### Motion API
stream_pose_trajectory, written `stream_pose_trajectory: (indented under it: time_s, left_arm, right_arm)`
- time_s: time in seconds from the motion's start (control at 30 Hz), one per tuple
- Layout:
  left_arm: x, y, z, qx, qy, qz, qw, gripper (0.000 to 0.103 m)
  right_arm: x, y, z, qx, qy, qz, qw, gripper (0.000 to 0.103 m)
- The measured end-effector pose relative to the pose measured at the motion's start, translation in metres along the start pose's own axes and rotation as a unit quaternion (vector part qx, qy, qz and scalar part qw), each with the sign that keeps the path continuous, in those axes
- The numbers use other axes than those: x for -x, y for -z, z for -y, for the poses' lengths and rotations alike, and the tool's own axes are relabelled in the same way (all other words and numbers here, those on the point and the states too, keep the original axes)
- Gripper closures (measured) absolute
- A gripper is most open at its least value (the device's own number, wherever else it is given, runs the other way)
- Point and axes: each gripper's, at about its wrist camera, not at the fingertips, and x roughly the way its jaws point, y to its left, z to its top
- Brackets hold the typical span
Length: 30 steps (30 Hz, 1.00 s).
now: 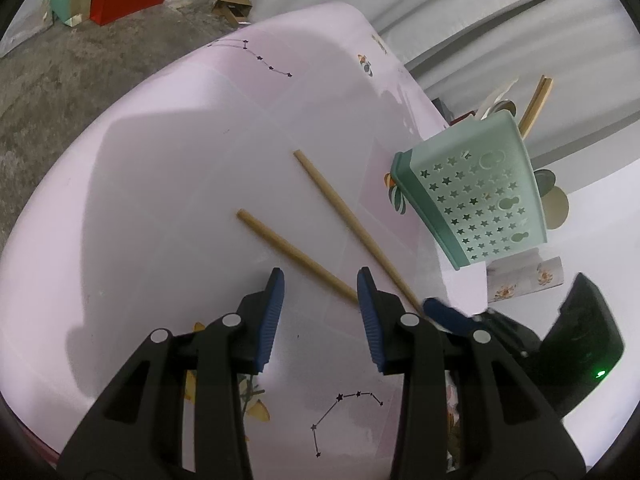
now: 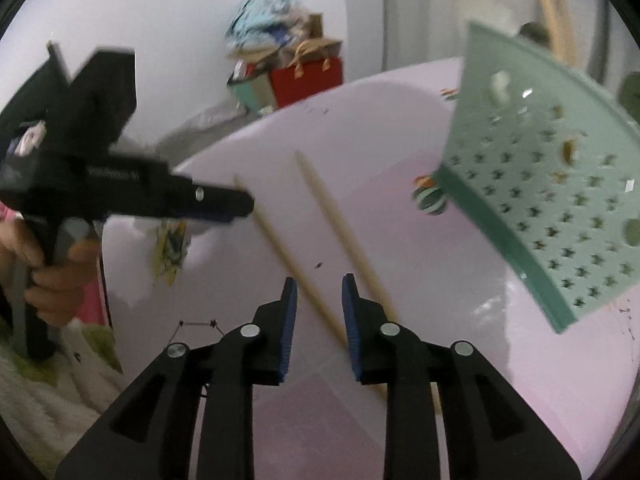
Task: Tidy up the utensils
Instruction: 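Grasp one wooden chopstick with the right gripper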
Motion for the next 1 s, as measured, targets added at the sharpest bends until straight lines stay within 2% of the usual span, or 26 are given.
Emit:
stream_pose_trajectory:
  time_s: [0.13,0.23,0.27,0.3,0.47,0.57,0.73,1.0]
  left_arm:
    - [0.001,0.0,-0.001,0.001,0.004,-0.001,1.0,0.067]
    - [0.001,-0.001,-0.003,0.004,0.007,-0.002,1.0,0.067]
    - [0.001,-0.001,-0.003,0.005,0.008,-0.002,1.0,0.067]
    - [0.002,-0.001,-0.004,0.006,0.009,-0.001,0.9999,0.067]
    - [0.0,-0.001,-0.004,0.013,0.012,-0.002,0.9998,0.067]
    - [-0.001,-0.002,-0.003,0.019,0.016,-0.004,0.9997,0.067]
    - [-0.003,-0.004,-0.006,0.036,0.032,-0.012,0.9987,0.067]
    - [-0.009,-0.011,-0.013,0.071,0.069,-0.012,0.995,0.07]
  right_arm:
    - [-0.017,0.003,0.003,-0.004,-0.011,-0.028,1.0,0.077]
    - [-0.019,0.002,0.005,-0.01,-0.015,-0.029,0.999,0.077]
    - [-0.02,0.003,0.005,-0.016,-0.015,-0.03,0.999,0.08]
    - [-0.019,0.003,0.005,-0.017,-0.014,-0.031,0.999,0.088]
    - [-0.016,0.009,0.005,-0.027,-0.028,-0.033,0.999,0.093]
    - [-0.017,0.01,0.005,-0.047,-0.053,-0.029,0.997,0.097]
    - [-0.014,0.01,0.009,-0.078,-0.098,-0.014,0.992,0.097]
    - [-0.003,0.009,0.0,-0.071,-0.137,0.004,0.988,0.097]
